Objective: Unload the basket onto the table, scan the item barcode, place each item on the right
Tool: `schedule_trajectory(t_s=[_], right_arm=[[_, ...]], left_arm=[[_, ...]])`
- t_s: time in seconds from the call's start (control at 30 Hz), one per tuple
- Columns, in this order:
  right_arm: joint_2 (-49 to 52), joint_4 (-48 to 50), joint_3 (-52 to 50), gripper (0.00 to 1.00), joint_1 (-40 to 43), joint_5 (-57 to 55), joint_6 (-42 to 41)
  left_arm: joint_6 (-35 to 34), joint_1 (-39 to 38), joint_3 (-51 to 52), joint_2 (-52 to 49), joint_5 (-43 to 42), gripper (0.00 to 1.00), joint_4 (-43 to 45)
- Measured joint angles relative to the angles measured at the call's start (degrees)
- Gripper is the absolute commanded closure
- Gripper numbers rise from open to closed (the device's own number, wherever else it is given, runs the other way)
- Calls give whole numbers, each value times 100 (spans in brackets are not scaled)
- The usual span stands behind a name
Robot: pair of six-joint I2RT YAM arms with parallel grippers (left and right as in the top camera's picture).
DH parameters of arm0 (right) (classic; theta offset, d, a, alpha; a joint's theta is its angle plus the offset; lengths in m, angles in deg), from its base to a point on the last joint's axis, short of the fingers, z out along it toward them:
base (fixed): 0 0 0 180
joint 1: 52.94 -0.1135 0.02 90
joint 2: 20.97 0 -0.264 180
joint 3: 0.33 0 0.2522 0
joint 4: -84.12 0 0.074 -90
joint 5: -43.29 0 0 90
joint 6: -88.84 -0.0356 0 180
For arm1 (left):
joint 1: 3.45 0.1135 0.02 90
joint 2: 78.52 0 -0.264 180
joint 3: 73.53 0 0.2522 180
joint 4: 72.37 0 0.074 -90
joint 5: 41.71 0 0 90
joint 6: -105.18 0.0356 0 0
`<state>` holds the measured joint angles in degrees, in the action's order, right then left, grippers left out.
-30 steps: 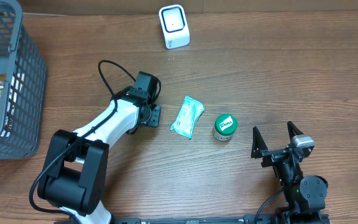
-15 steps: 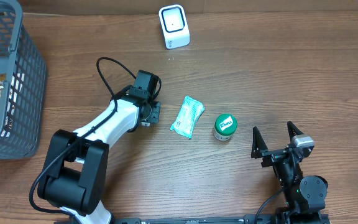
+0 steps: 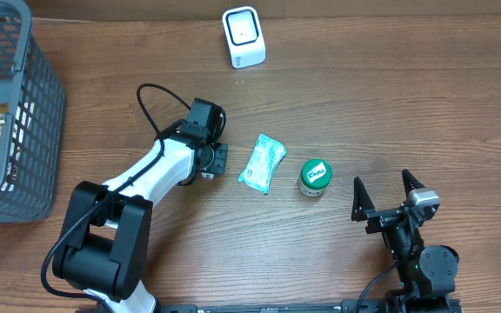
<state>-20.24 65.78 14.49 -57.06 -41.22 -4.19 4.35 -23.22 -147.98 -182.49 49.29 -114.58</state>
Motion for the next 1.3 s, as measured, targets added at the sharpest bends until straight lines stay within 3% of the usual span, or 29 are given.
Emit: schedule_trajectory(t_s=[0.57,1.3], right_arm=[[0,2,0,0,2,2,0],[0,0,0,0,2,0,0]], left_arm=[[-535,-11,0,0,-409,74,-24],[-1244,-664,0,0,-841,74,46]])
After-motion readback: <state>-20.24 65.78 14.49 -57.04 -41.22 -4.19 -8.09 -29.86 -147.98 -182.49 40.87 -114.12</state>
